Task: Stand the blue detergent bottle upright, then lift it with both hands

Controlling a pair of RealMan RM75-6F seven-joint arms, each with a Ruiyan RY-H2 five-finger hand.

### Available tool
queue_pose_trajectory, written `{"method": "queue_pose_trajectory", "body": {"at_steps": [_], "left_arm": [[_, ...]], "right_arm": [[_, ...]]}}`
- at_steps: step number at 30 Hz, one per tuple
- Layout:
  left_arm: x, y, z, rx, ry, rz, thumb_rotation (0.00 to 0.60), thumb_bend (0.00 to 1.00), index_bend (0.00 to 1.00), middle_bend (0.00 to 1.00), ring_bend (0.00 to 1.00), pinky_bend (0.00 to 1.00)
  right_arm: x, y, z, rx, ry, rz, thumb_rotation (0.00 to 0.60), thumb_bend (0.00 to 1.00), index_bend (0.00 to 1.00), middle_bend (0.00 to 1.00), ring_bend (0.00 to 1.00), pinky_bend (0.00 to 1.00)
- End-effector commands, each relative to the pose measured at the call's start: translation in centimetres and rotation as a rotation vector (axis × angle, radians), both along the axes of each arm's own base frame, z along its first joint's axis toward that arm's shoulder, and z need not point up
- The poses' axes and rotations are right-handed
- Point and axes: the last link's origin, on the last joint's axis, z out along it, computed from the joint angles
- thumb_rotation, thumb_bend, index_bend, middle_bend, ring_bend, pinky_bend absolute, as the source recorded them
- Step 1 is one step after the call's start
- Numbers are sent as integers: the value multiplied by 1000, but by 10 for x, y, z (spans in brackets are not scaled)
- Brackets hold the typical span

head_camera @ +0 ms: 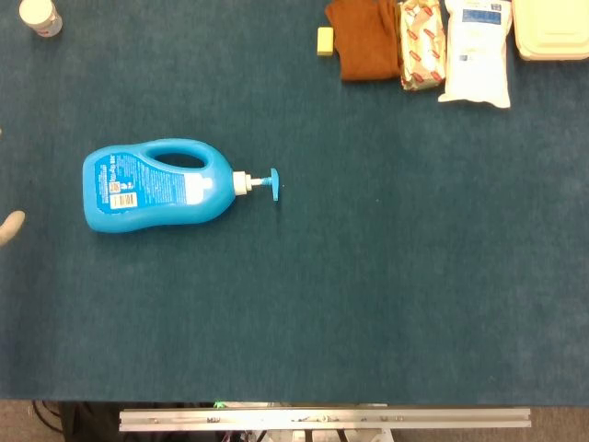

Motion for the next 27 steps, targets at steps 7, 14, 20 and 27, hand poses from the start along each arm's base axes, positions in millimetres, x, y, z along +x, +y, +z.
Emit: {"method": "queue_pose_trajectory", "body": {"at_steps": [7, 14, 20, 27], "left_arm": [[3, 0, -2, -26, -23, -11, 600, 135, 201, 137, 9, 95], [20, 3, -6, -154, -98, -70, 600, 135, 206, 143, 10, 96], [32, 12, -21, -275, -51, -126, 600, 135, 208, 133, 10, 96], [45, 24, -46, -381, 22, -176, 600, 135, 189, 125, 10, 96]], "right_arm": [[5, -1, 8, -26, -23, 16, 600, 179, 248, 275, 114, 159], [15, -6, 27, -77, -40, 39, 600, 179, 248, 275, 114, 159], [20, -7, 35, -85, -55, 37, 600, 179, 248, 275, 114, 159], [18, -5, 35, -80, -64, 24, 600, 179, 248, 275, 114, 159]]}}
